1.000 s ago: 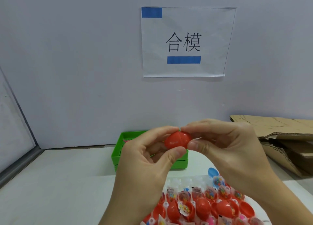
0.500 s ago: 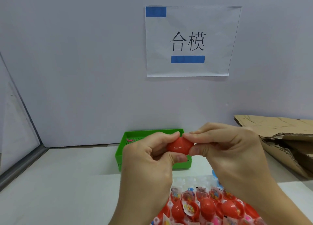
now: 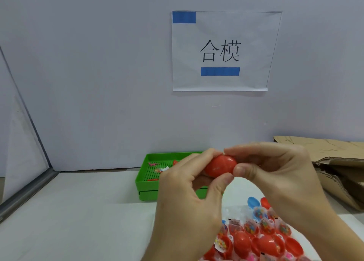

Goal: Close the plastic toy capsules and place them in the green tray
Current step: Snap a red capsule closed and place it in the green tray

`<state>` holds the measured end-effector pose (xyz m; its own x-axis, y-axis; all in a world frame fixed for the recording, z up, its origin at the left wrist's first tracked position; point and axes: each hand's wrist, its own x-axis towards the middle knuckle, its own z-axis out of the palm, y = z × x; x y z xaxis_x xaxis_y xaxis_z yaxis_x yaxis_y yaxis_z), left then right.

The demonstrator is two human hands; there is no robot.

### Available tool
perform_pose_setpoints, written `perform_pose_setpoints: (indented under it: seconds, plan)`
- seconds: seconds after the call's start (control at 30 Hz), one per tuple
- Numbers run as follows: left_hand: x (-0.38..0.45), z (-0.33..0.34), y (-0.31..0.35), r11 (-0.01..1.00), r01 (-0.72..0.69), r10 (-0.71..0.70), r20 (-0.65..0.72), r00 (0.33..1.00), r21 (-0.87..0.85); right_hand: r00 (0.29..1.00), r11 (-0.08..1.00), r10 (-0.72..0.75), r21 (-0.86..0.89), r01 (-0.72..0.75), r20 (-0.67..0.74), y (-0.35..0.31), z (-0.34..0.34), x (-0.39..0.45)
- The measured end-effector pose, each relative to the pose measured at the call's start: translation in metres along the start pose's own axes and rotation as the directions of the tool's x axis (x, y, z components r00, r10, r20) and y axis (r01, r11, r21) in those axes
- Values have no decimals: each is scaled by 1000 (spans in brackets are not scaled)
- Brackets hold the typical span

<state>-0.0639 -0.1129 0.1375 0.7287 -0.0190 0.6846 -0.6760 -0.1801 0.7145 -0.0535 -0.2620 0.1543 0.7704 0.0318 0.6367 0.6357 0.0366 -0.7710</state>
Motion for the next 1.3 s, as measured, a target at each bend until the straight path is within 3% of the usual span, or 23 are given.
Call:
perform_pose_setpoints:
  seconds: [0.13, 0.27, 0.6, 0.77, 0.87, 1.0, 1.2, 1.3]
  plan:
    - [4, -5, 1, 992, 38, -32, 52, 998, -117, 999, 1000, 27, -13, -27, 19, -5, -1, 0]
    - [4, -5, 2, 983, 75, -77, -3, 997, -169, 1000, 999, 4, -34, -3, 8, -6, 1, 1]
    - [-2, 0, -8, 994, 22, -10, -115, 993, 104, 998, 997, -47, -66, 48, 30, 6, 3, 1]
    - [1, -6, -8, 978, -81, 89, -34, 995, 195, 998, 996, -53, -64, 55, 26, 8, 4, -2]
    - [1, -8, -11, 992, -33, 30, 33, 999, 118, 1000, 1000, 14, -7, -13, 22, 10, 4, -2]
    - [3, -14, -15, 999, 32, -35, 73, 997, 39, 981, 994, 110, -1, -111, 161, 7, -1, -3]
    - [4, -10, -11, 999, -42, 41, 85, 996, 13, 969, 971, 223, 59, -230, 102, 8, -3, -1]
    - [5, -10, -10, 996, -86, 85, 73, 994, 17, 919, 915, 311, 185, -359, 243, 8, -6, -1]
